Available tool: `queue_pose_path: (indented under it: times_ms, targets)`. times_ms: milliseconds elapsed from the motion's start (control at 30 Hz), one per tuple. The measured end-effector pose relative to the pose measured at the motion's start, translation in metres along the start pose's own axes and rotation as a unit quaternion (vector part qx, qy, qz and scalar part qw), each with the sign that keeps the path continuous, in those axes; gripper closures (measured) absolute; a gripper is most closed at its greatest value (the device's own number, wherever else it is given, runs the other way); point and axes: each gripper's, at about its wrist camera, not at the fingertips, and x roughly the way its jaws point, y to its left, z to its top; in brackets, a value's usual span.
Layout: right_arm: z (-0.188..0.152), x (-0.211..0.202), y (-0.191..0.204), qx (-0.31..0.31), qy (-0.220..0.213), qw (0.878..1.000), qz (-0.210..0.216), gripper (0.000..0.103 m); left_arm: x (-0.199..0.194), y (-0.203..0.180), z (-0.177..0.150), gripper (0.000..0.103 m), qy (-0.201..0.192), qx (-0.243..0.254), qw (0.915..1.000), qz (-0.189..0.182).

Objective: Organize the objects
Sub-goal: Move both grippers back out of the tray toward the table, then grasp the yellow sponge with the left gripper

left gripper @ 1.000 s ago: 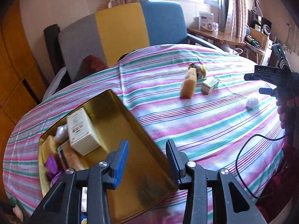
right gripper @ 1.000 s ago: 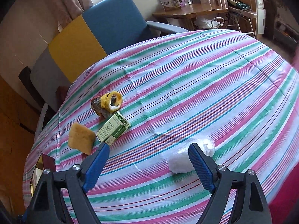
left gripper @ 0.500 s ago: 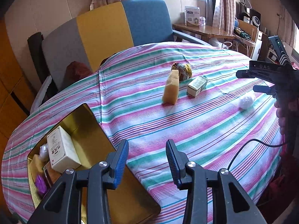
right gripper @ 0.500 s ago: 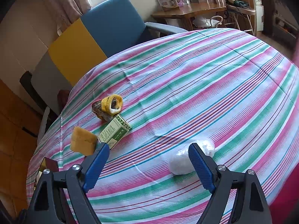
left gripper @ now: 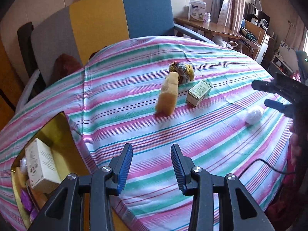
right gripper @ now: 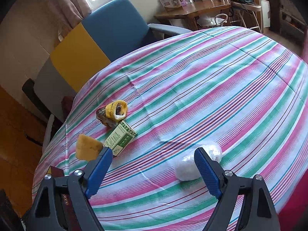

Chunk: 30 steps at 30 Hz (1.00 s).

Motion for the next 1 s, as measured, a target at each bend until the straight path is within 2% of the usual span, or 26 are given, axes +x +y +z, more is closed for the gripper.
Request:
queue_pose_path:
  times_ms: [233,367,500,567,667,700,733,833,1000]
  targets:
    - [0.000,0.000,-0.002,0.010,0.004,1.000,0.010,0.015,0.027,-0.003,0.030,0.062,0.011,-0.008,0.9998,-0.017]
    - [0.000,0.003,-0.002,0.010,0.011,1.000,0.016,0.015,0.036,-0.016,0.053,0.058,-0.001,0.006,0.9996,-0.029]
    - [0.000,0.005,-0.002,0.010,0.017,1.000,0.021,0.015,0.055,-0.033,0.072,0.055,-0.003,0.026,0.9993,-0.025]
    - [0.000,0.006,-0.002,0.010,0.019,1.000,0.021,0.015,0.066,-0.036,0.081,0.055,-0.004,0.031,0.9995,-0.009]
    - [0.000,0.008,-0.002,0.009,0.022,1.000,0.019,0.015,0.086,-0.035,0.088,0.056,0.010,0.022,0.9996,-0.018]
    - [0.000,0.009,-0.002,0.009,0.023,1.000,0.017,0.015,0.091,-0.035,0.089,0.068,0.016,0.021,0.9993,-0.027]
    - [0.000,0.010,-0.003,0.009,0.024,1.000,0.016,0.015,0.094,-0.034,0.088,0.073,0.019,0.020,0.9992,-0.030]
    - [0.000,0.010,-0.004,0.011,0.025,1.000,0.015,0.015,0.080,-0.031,0.076,0.073,0.005,0.013,0.9988,-0.047]
    - [-0.001,0.014,-0.001,0.001,0.031,0.999,0.011,0.015,0.044,-0.025,0.038,0.073,-0.003,0.008,0.9976,-0.069]
